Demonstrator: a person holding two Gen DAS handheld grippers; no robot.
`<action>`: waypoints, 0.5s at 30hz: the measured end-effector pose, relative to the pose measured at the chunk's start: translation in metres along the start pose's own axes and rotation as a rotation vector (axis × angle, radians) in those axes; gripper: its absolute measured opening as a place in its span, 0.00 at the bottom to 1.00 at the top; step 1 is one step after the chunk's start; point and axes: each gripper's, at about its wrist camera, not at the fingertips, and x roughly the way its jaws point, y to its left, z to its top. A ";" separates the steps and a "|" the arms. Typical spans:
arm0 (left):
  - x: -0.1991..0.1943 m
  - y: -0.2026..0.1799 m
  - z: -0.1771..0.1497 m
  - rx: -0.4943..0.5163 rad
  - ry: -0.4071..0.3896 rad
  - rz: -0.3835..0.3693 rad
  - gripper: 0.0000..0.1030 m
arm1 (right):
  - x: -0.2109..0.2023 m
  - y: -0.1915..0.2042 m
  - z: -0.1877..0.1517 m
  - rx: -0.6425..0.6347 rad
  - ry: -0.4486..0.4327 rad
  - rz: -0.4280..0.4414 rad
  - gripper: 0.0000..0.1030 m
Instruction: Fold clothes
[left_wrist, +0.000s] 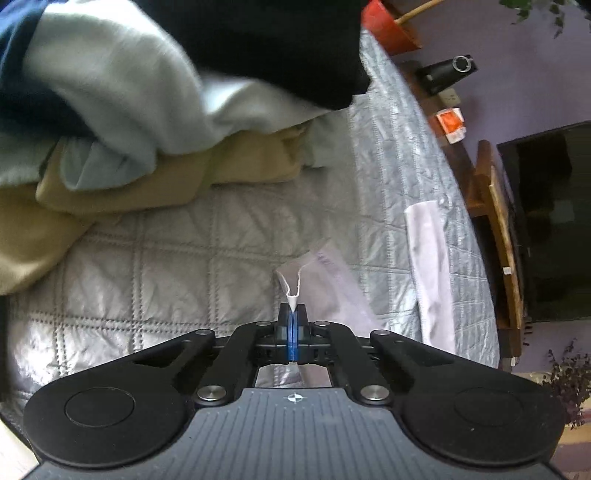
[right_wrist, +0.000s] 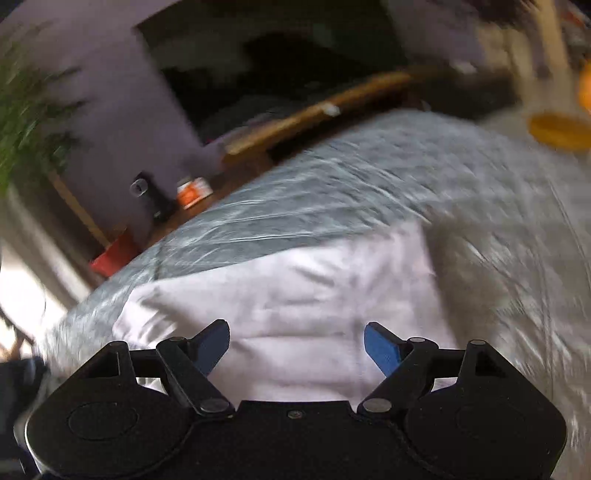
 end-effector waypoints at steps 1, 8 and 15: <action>-0.003 0.001 -0.001 0.002 0.003 0.001 0.00 | 0.003 -0.007 0.000 0.035 0.014 -0.001 0.77; -0.002 0.007 -0.004 0.009 0.014 0.061 0.00 | 0.017 -0.033 -0.004 0.137 0.084 -0.029 0.77; -0.012 0.006 0.001 0.039 0.010 0.083 0.00 | 0.017 -0.040 -0.003 0.130 0.074 -0.029 0.77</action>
